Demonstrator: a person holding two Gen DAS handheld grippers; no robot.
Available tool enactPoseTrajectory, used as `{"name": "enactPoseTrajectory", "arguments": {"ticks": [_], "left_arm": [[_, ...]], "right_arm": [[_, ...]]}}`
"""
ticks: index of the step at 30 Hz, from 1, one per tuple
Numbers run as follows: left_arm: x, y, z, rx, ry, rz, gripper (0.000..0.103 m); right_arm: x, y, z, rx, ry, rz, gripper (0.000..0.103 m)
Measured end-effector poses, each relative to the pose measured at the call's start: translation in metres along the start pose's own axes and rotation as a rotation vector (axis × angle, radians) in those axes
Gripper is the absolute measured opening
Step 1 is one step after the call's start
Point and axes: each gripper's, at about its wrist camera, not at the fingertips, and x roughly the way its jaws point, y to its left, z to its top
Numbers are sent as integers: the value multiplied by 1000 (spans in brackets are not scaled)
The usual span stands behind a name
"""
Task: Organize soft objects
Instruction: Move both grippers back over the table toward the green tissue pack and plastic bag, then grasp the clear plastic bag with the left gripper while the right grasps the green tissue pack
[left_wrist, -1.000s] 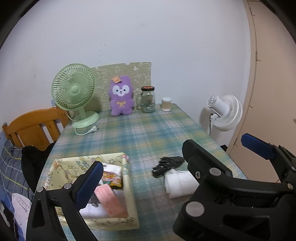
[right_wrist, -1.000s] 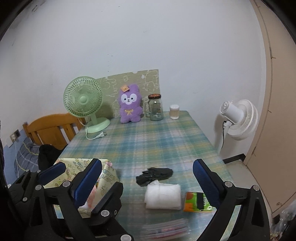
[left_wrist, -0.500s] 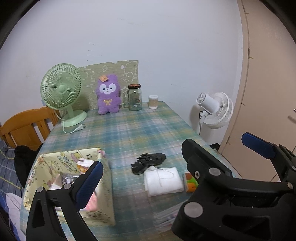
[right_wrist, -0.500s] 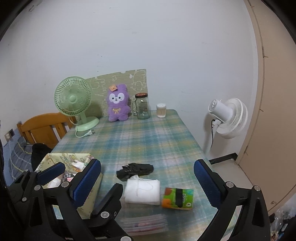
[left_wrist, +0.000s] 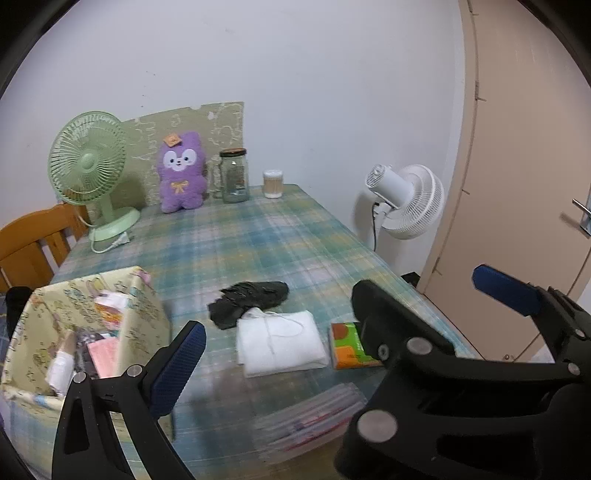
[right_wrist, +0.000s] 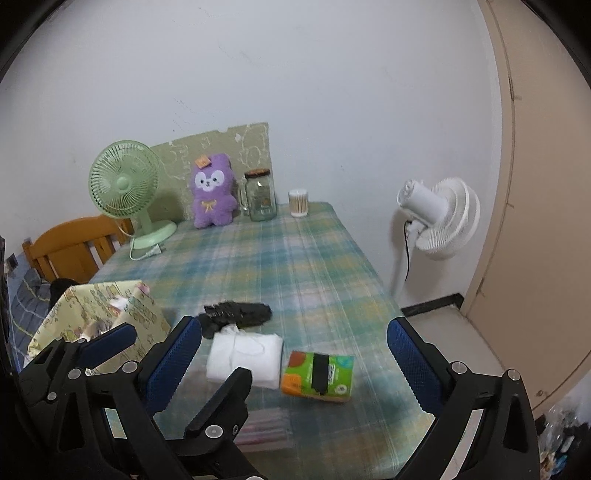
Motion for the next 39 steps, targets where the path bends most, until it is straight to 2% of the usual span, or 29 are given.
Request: {"name": "enactPoseTrajectory", "arguments": {"ticks": [10,16,31,37,39], "left_arm": [[29,-12,-28,14,63,-19,102],[42,-19,-40,45,102,-19,102],[62,-29,-68,97,183,-18,102],[70,-24,-73,88,219,-22,92],[69,-22,-72,78,217,-37,80]], "right_arm": [[19,-17,-31,17,11,-57,102],[32,-27,-48,62,58,-43,102],[54,-37,-81,91,159,-69,102],[59,-36,-84,94,175,-68,102],[59,-33,-83,87,173,-63,102]]}}
